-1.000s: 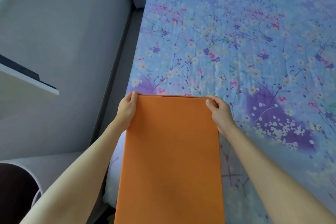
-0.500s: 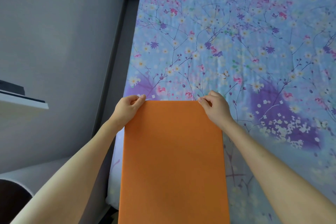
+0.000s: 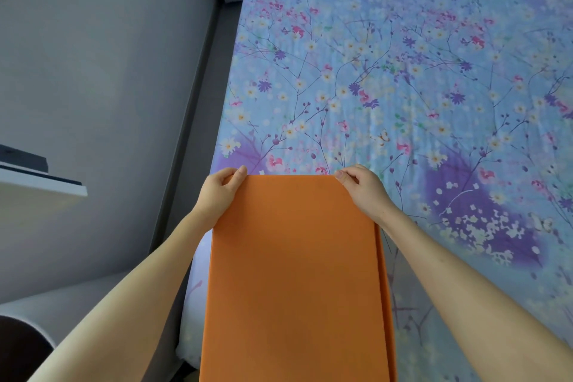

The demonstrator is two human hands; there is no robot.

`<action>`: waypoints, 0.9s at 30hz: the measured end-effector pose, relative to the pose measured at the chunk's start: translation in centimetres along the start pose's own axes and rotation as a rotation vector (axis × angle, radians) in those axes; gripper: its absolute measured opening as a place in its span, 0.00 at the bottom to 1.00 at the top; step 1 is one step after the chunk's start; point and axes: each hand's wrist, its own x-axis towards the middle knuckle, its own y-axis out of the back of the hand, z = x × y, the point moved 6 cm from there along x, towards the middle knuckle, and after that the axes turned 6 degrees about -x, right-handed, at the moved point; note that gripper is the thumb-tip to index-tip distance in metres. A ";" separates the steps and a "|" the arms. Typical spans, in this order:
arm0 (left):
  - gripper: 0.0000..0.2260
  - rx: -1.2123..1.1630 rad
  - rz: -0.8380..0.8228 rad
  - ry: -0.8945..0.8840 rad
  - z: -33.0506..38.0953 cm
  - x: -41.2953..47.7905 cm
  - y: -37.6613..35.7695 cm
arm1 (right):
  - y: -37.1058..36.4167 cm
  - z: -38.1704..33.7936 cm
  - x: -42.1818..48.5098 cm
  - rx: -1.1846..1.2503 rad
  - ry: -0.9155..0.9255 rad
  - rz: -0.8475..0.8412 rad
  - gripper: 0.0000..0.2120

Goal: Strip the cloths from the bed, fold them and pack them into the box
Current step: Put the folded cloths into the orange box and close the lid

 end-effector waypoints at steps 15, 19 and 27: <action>0.10 -0.047 0.139 -0.026 -2.7 -4.6 -0.6 | 1.2 5.0 -7.9 0.146 -0.240 0.326 0.15; 0.08 -0.020 0.190 0.006 -6.3 -10.5 -0.4 | 0.2 5.0 -14.1 -0.064 -0.199 0.481 0.09; 0.15 0.245 0.277 -0.001 -9.9 -14.8 2.1 | -2.6 7.0 -21.8 -0.394 -0.239 0.339 0.10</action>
